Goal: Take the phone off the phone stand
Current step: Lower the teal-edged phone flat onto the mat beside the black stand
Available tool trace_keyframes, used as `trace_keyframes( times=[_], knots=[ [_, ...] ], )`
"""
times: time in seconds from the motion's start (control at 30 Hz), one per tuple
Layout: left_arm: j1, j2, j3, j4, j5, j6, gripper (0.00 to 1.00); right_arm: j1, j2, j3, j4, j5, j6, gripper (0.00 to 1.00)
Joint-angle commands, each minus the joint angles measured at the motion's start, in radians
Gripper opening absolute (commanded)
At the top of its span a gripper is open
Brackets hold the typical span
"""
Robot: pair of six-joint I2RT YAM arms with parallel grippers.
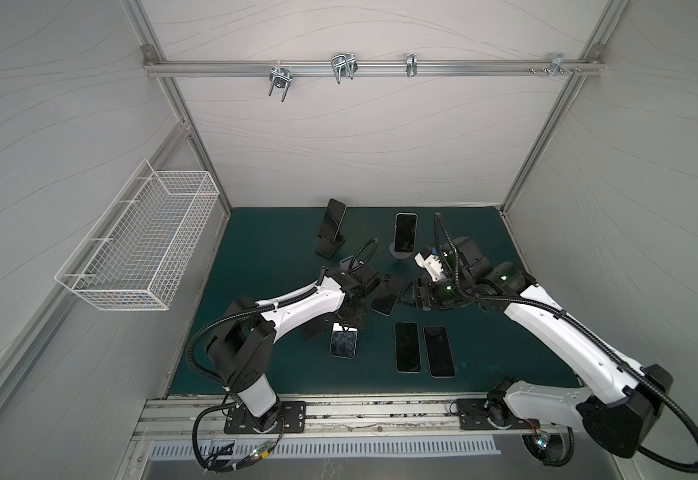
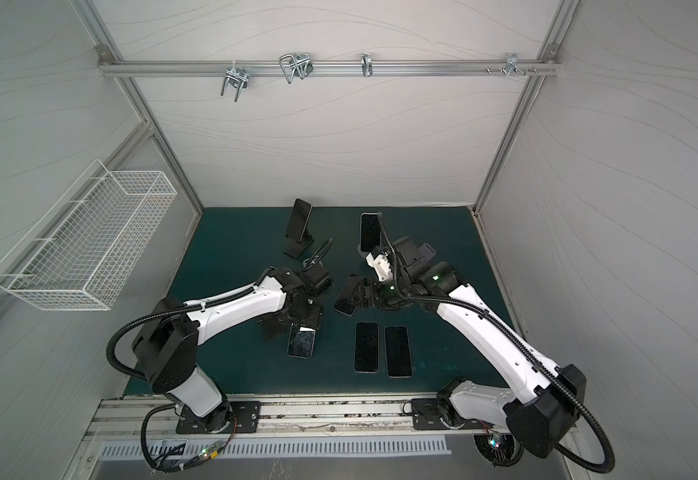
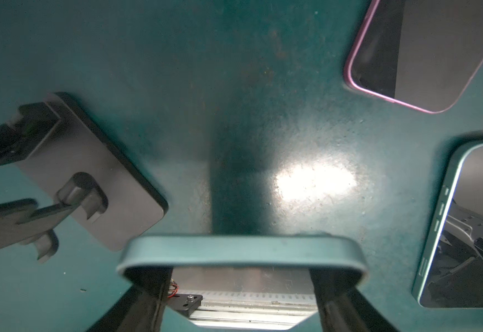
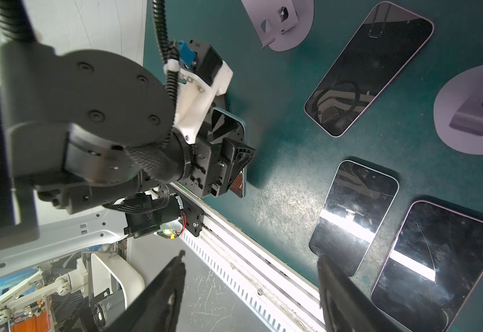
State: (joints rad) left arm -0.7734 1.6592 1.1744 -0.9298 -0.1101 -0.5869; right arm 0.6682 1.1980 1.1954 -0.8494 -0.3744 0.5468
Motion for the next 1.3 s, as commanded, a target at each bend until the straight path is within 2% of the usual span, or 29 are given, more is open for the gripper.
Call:
trace_keyframes(
  times=[0.0, 1.27],
  knots=[
    [-0.001, 0.028, 0.019, 0.001, 0.013, 0.004, 0.6, 0.007, -0.002, 0.009, 0.002, 0.009, 0.004, 0.74],
    [-0.002, 0.091, -0.043, 0.028, 0.006, 0.01, 0.63, 0.007, 0.003, -0.03, 0.021, -0.002, -0.008, 0.74]
  ],
)
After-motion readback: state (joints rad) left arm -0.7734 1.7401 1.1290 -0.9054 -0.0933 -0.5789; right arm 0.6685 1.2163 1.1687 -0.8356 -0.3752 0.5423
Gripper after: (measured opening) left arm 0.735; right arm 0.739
